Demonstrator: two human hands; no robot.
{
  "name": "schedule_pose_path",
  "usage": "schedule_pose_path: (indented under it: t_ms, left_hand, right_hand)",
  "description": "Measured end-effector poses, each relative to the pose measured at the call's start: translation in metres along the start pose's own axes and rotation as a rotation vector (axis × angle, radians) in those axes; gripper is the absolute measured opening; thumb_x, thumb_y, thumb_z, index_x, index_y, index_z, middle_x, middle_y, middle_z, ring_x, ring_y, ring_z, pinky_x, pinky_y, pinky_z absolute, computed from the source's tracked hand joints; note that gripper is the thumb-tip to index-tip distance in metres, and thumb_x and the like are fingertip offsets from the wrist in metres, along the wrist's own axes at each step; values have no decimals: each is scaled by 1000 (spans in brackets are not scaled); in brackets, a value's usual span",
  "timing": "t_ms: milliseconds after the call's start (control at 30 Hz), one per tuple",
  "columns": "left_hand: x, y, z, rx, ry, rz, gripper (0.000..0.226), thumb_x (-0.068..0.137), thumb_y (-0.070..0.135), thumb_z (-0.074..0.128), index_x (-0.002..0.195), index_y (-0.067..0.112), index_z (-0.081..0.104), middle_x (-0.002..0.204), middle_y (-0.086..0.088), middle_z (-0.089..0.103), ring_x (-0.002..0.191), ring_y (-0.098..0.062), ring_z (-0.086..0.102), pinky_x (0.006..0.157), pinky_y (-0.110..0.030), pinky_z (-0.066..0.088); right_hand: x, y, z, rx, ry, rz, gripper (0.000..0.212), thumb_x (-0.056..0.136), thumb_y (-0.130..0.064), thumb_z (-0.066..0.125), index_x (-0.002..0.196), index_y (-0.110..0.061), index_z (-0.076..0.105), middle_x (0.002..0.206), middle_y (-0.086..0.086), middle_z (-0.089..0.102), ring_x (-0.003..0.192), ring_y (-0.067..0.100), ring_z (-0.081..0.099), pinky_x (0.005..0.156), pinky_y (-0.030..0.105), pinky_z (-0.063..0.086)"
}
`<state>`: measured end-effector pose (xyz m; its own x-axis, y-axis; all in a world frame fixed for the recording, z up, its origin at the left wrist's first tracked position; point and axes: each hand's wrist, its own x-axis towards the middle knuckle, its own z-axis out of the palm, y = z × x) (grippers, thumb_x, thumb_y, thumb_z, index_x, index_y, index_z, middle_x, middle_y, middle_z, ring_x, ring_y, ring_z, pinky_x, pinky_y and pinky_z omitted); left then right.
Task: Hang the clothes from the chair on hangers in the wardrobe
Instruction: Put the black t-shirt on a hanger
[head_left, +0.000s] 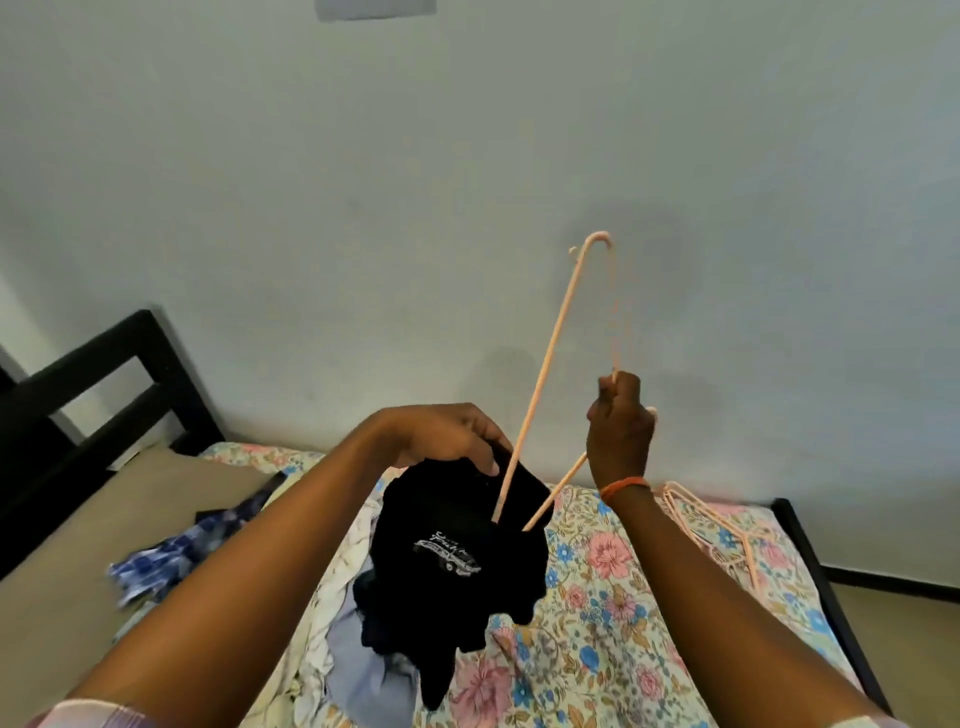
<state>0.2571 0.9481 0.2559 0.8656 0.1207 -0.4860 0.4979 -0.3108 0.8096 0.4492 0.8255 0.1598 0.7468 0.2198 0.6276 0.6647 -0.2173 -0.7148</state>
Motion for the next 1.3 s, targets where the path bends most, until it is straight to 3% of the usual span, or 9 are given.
schedule_pose_path:
  t_ms: [100,367,567,633,833,900,1067,1200,1300]
  left_hand:
    - [-6,11,-14,-234,129,4,35,91,-7,44,118,-1,65,100,-15,64,77,-19,61,67,-24,49]
    - [-17,2,-47,-508,213,-76,37,97,-9,34,116,13,57,93,-12,59,79,-24,54,71,-38,45]
    - [-5,16,-27,-327,195,42,28,93,-8,56,117,5,65,93,-14,63,82,-21,64,84,-32,55]
    - [-7,26,-22,-228,189,53,24,96,-5,55,114,4,67,101,-15,63,88,-21,64,90,-33,54]
    - [-28,44,-24,-427,57,162,30,98,7,43,119,5,65,95,-14,58,84,-24,59,74,-30,52]
    - [-30,44,-26,-268,166,262,24,100,11,53,118,2,66,92,-7,63,84,-17,62,75,-25,53]
    - [-36,45,-28,25,381,360,23,88,4,70,110,10,72,102,-12,70,89,-15,67,85,-23,55]
    - [-46,50,-42,164,449,284,57,73,-4,80,123,19,62,100,-15,67,87,-24,67,84,-32,58]
    - [-53,47,-56,7,325,166,62,78,-17,66,130,15,54,110,-27,63,86,-31,65,86,-44,55]
  right_hand:
    - [-17,-13,0,-27,-89,-174,45,99,-42,35,99,-4,60,61,7,63,52,31,63,50,27,42]
    - [-19,-21,-14,-238,-226,-528,41,104,-57,24,104,-21,45,53,-1,57,39,19,56,35,33,47]
    - [-6,-49,-23,-16,-209,-254,38,91,-49,50,98,-12,51,65,3,68,50,18,66,46,37,56]
    - [3,-49,-25,-120,-159,-332,34,89,-43,58,99,-10,52,65,5,68,51,20,67,46,35,57]
    - [13,-35,-30,-403,-84,-445,37,97,-47,48,94,-10,53,49,2,56,36,23,55,36,29,47]
    - [6,-38,-29,-395,-115,-428,43,98,-52,42,93,-11,53,49,1,54,36,22,54,36,31,47]
    - [-10,-55,-31,252,-532,41,16,100,-32,55,105,-17,54,80,-1,73,57,14,68,50,39,58]
    - [-16,-51,-38,80,-549,-118,6,102,-28,52,105,-23,54,81,-1,72,56,14,66,48,41,58]
    - [-9,-43,-45,-94,-421,-303,35,100,-44,40,98,-13,56,69,0,67,51,19,64,47,41,56]
